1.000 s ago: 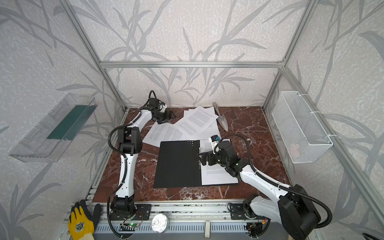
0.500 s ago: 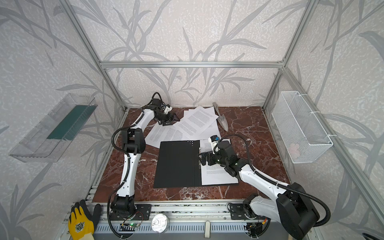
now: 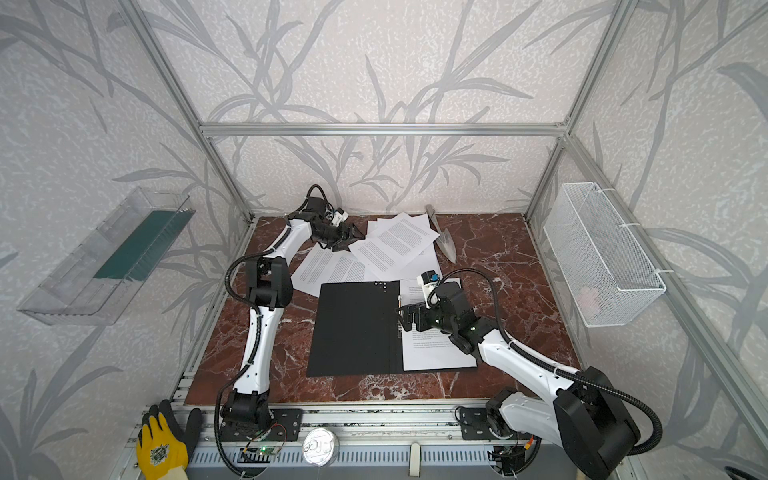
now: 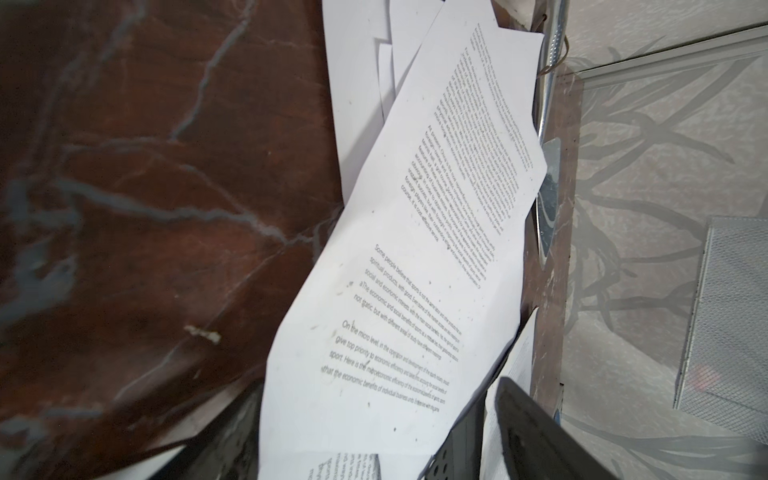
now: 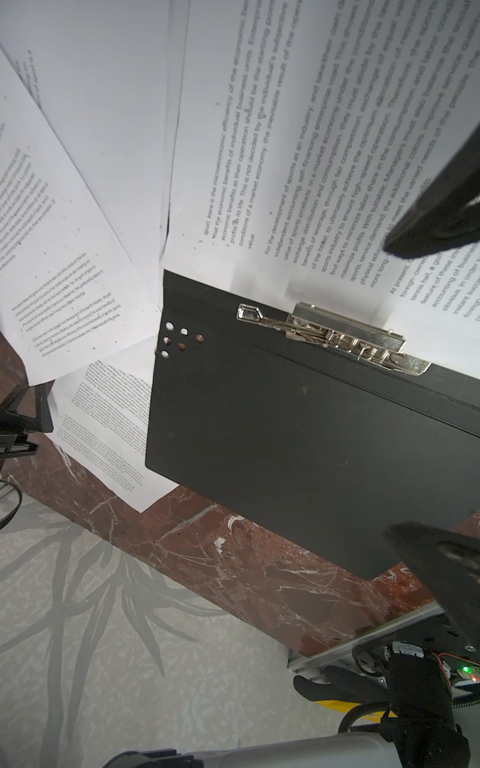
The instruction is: Put the files into the folder
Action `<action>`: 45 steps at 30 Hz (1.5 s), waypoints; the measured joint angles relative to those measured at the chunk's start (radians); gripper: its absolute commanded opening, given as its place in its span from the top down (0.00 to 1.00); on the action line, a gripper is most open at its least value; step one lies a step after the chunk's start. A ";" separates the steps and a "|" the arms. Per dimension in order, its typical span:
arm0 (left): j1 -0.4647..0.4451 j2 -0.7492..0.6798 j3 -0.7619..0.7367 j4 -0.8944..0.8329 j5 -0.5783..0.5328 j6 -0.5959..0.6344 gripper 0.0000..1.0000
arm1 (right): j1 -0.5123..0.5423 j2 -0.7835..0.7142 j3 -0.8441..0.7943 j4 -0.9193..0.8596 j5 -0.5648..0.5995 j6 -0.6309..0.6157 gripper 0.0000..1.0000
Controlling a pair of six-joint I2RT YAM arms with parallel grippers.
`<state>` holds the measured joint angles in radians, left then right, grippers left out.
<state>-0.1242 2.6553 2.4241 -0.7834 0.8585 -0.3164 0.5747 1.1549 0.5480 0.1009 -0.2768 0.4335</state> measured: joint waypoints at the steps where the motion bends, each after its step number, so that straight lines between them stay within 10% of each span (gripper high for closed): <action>1: -0.002 0.000 0.000 0.005 0.005 -0.006 0.18 | 0.000 0.000 0.000 -0.001 0.002 0.000 0.01; 29: -0.018 0.000 -0.040 0.011 -0.080 -0.063 0.98 | -0.005 -0.011 0.000 -0.016 0.027 -0.001 0.01; 45: -0.058 -0.424 -0.491 0.346 -0.083 -0.345 1.00 | -0.056 -0.027 -0.001 -0.051 0.066 0.002 0.01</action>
<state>-0.1822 2.2314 1.9331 -0.4370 0.7757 -0.6613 0.5190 1.1282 0.5472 0.0494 -0.2104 0.4355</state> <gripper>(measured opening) 0.048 0.991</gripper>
